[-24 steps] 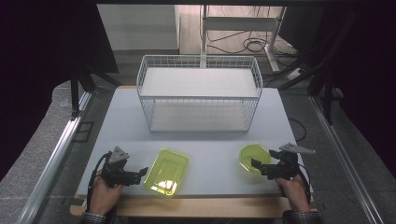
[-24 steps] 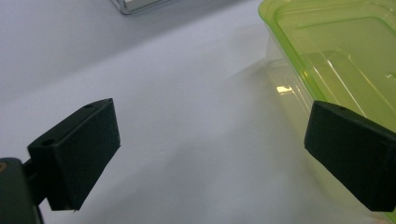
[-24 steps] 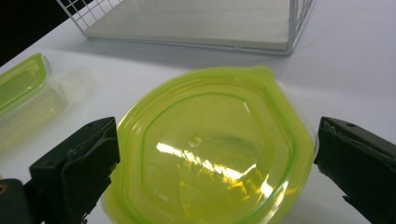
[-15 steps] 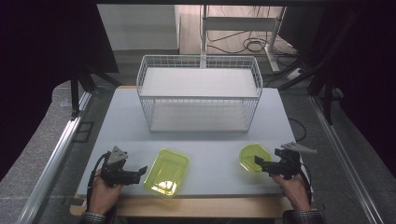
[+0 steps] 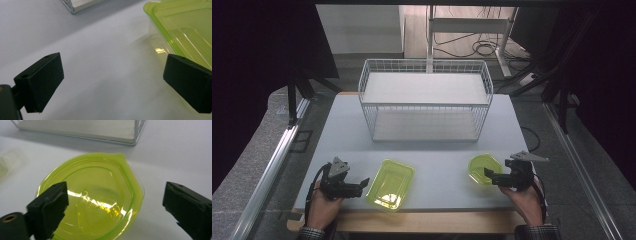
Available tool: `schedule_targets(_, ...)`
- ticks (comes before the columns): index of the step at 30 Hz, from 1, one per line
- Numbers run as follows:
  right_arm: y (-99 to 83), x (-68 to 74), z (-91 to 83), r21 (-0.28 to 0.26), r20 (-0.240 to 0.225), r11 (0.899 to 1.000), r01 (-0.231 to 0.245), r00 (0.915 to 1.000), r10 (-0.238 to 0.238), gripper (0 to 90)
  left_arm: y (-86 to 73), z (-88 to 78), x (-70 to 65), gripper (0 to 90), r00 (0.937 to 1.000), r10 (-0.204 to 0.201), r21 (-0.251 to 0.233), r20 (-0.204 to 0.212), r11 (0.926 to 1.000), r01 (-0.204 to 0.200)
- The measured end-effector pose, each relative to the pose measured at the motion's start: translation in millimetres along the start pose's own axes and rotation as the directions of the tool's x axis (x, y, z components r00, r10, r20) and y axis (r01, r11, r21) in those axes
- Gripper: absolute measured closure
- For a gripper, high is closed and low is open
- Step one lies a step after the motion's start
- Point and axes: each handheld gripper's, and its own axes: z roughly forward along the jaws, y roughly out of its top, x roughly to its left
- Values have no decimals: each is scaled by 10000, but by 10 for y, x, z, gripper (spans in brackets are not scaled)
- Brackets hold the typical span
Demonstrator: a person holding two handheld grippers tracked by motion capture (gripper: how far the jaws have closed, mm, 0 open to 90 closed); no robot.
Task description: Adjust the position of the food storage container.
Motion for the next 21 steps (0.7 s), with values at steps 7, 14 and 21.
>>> schedule_targets(7, 83, 120, -108, -185, 462, 9984, 540, 9975, -531, 339, 5, -33, 2, 28, 10000, -30, -326, 23, 9995, 30)
schedule_targets(14, 156, 288, -171, -179, -390, 9887, 1492, 9880, -1498, 689, 11, -13, -27, 27, 9999, 165, -245, 17, 9996, -165)
schedule_targets(21, 159, 476, -108, 55, -1364, 9700, 2429, 9612, -2399, 886, 8, -5, -30, 27, 9998, 182, -156, -18, 9997, -182)
